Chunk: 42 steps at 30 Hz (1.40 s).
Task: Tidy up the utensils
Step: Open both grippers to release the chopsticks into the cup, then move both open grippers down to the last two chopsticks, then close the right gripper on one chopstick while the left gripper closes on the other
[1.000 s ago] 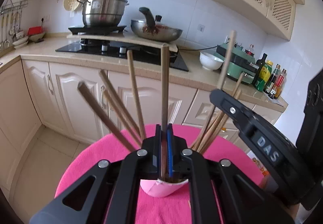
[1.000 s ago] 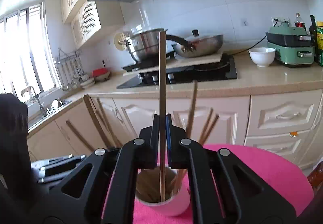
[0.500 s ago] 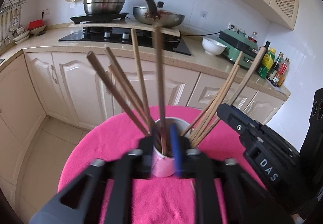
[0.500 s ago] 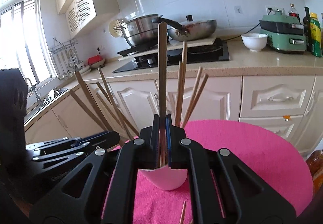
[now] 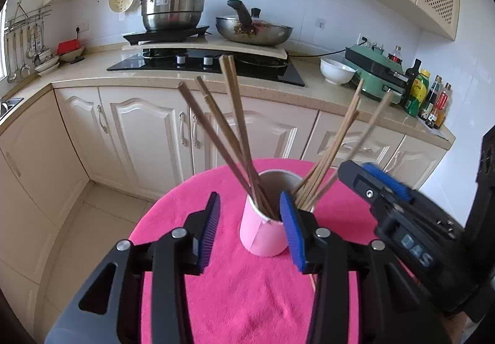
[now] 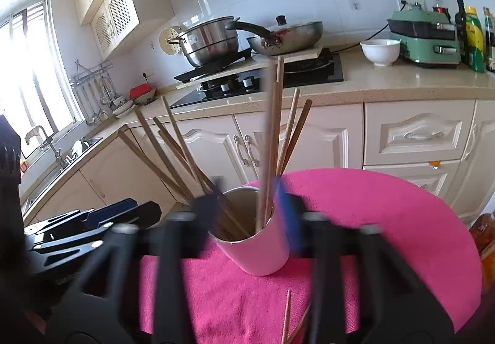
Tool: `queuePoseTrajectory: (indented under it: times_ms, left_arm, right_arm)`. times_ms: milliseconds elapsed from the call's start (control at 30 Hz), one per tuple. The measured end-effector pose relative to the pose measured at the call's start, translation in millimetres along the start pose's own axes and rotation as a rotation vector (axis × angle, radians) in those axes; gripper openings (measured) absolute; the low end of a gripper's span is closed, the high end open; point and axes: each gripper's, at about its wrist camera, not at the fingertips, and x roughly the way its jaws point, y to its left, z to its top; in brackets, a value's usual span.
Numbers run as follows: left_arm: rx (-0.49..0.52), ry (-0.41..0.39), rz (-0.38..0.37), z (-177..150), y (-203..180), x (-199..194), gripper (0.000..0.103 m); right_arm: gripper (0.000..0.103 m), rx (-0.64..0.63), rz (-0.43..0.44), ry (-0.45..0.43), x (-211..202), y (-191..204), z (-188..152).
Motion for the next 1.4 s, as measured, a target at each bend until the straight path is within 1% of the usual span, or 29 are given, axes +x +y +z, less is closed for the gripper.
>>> queuePoseTrajectory:
  times_ms: [100, 267, 300, 400, 433, 567, 633, 733, 800, 833, 967, 1033, 1067, 1100, 1133, 1167, 1300, 1400]
  left_arm:
    - [-0.001, 0.013, 0.006, -5.2, 1.6, -3.3, 0.042]
    - [-0.007, 0.073, 0.001, -21.2, 0.4, -2.2, 0.042]
    - [-0.011, 0.088, -0.001, -25.2, -0.1, -0.5, 0.042]
    - [-0.019, 0.170, -0.026, -41.5, -5.0, 10.2, 0.042]
    - [-0.023, 0.198, -0.034, -45.7, -6.6, 14.5, 0.042]
    - [-0.064, 0.372, -0.102, -69.4, -15.9, 44.0, 0.042]
    - [-0.070, 0.426, -0.116, -79.1, -21.2, 56.3, 0.042]
    - [-0.046, 0.488, -0.130, -93.6, -32.5, 70.0, 0.042]
    - [-0.035, 0.503, -0.123, -100.4, -36.5, 73.6, 0.042]
    - [-0.035, 0.508, -0.127, -102.9, -37.4, 74.7, 0.042]
    - [-0.030, 0.506, -0.118, -104.3, -35.3, 74.5, 0.042]
    - [-0.017, 0.499, -0.106, -102.3, -34.5, 71.9, 0.042]
    - [-0.011, 0.495, -0.101, -102.0, -34.2, 70.8, 0.042]
    - [-0.006, 0.492, -0.097, -102.5, -33.4, 69.9, 0.042]
    - [-0.007, 0.494, -0.095, -101.8, -33.0, 70.2, 0.042]
    - [-0.010, 0.498, -0.095, -100.9, -30.4, 70.7, 0.042]
    - [-0.008, 0.494, -0.082, -98.9, -23.5, 69.8, 0.042]
    - [-0.013, 0.502, -0.082, -99.4, -18.7, 70.6, 0.042]
  right_arm:
    - [0.057, -0.026, -0.003, -0.005, -13.1, 3.8, -0.5]
    - [0.057, -0.021, -0.037, 0.006, -32.6, -4.4, -6.6]
    - [0.057, -0.013, -0.054, 0.018, -36.3, -9.3, -10.2]
    - [0.057, 0.016, -0.093, 0.056, -42.3, -22.7, -22.4]
    - [0.057, 0.027, -0.109, 0.074, -43.5, -28.4, -27.1]
    - [0.057, 0.092, -0.185, 0.200, -43.0, -54.0, -56.0]
    - [0.057, 0.115, -0.207, 0.252, -41.9, -62.6, -69.7]
    - [0.057, 0.154, -0.202, 0.335, -39.7, -71.4, -88.8]
    - [0.057, 0.156, -0.180, 0.366, -38.7, -70.6, -96.0]
    - [0.057, 0.149, -0.157, 0.405, -34.7, -68.4, -101.0]
    - [0.056, 0.106, -0.118, 0.489, -21.5, -56.0, -112.5]
    - [0.047, 0.076, -0.115, 0.525, -13.9, -47.2, -117.5]
    - [0.036, 0.068, -0.113, 0.539, -11.9, -43.9, -120.1]
    - [0.033, 0.063, -0.113, 0.556, -9.4, -41.3, -122.8]
    - [0.033, 0.058, -0.119, 0.576, -5.4, -39.7, -124.4]
    - [0.030, 0.049, -0.117, 0.599, -0.6, -37.5, -127.3]
    - [0.027, 0.030, -0.100, 0.635, 8.6, -31.9, -129.6]
    - [0.025, 0.018, -0.103, 0.658, 16.4, -29.3, -132.3]
